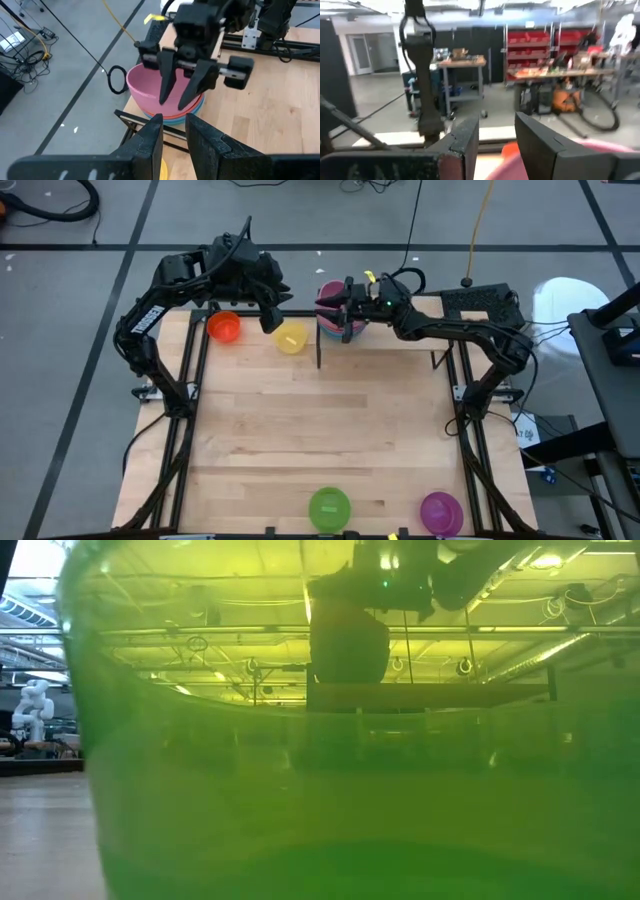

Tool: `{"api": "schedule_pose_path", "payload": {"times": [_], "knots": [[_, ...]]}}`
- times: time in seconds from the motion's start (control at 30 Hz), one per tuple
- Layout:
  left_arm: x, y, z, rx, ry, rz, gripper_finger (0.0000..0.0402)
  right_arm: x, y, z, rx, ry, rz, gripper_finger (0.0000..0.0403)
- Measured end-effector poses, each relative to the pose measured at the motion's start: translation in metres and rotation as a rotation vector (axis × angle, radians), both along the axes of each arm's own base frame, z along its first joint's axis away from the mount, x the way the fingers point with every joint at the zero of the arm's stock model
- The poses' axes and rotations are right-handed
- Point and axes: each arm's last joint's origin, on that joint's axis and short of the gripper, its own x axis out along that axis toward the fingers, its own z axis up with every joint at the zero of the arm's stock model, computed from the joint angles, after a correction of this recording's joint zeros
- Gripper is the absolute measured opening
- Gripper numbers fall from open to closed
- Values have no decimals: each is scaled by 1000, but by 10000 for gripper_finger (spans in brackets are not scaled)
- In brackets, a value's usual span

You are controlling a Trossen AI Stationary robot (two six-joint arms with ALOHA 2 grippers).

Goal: Place and stack bowls onto a shelf
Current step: Stack the pink bowl on top of the orange bowl on the shelf, then put the purple bowl on the shelf

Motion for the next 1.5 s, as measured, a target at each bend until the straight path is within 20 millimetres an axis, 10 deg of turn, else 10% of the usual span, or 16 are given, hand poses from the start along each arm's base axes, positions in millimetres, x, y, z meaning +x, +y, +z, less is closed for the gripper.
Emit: {"api": "schedule_pose_path", "payload": {"times": [0.27,0.67,1.5], "knots": [[0,0,0,-1,1,0,88,1,-7,-10,45,43,-10,118],[0,0,0,17,10,-15,88,-43,42,58,-105,6,304,118],[0,0,0,-86,-39,69,88,-215,173,29,18,1207,520,118]]}}
